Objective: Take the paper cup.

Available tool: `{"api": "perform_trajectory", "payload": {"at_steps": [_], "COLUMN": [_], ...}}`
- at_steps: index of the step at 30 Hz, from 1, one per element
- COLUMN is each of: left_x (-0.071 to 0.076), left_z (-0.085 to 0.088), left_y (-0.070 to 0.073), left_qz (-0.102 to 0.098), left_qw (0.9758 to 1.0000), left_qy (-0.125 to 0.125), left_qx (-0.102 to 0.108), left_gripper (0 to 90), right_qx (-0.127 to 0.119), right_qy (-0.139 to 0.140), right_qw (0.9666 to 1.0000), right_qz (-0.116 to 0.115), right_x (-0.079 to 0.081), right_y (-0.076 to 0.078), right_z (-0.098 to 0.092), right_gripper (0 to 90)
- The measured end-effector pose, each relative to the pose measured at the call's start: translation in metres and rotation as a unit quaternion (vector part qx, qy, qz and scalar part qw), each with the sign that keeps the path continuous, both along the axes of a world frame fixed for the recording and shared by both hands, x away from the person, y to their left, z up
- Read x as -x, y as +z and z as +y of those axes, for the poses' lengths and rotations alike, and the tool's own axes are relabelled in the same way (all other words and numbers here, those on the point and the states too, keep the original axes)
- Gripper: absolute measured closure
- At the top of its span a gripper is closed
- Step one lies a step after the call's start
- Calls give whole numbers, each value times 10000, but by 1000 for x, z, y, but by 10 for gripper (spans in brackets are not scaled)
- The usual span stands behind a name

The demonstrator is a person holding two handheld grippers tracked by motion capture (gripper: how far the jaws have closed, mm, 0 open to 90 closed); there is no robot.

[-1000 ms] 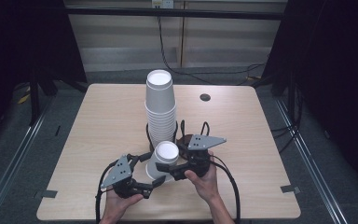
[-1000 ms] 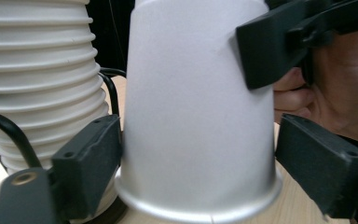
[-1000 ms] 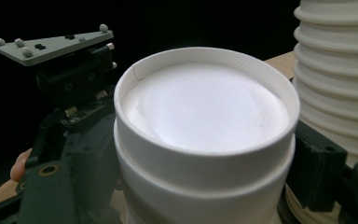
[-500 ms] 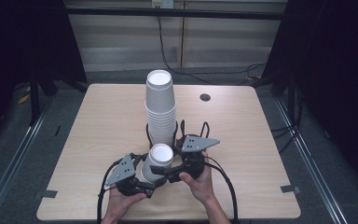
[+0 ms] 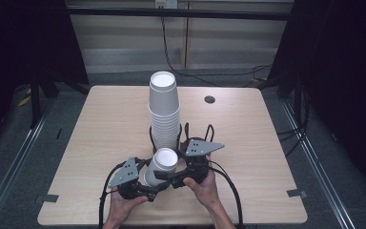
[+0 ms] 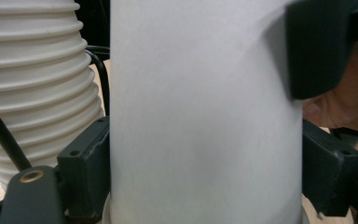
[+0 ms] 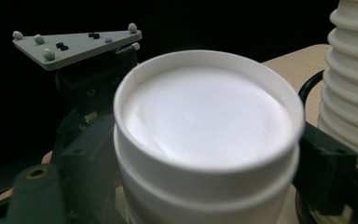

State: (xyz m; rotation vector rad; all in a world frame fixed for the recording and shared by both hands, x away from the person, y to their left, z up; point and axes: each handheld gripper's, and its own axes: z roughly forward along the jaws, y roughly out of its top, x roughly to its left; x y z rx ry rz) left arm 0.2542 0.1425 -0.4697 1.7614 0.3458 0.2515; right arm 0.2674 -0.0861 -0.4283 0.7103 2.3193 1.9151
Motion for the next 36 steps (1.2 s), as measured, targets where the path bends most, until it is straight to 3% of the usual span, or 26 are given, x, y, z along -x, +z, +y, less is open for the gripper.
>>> {"api": "perform_trajectory", "payload": {"at_steps": [9,18,36], "left_x": [-1,-1,-6], "left_z": [1,7,15], "left_y": [0,2,12], "left_qz": [114,164,466], "left_qw": [9998,9987,9947], "left_qy": [-37,-67,-201], "left_qx": [-142,-475,-899], "left_gripper": [174,176,180], "right_qx": [-31,-70,251], "right_qy": [-2,-54,-54], "right_qw": [10000,10000,9996], "right_qz": [33,-18,128], "right_x": [0,3,2], "right_y": [-2,-3,-1], "right_z": [-5,-12,-27], "right_gripper": [131,131,133]}}
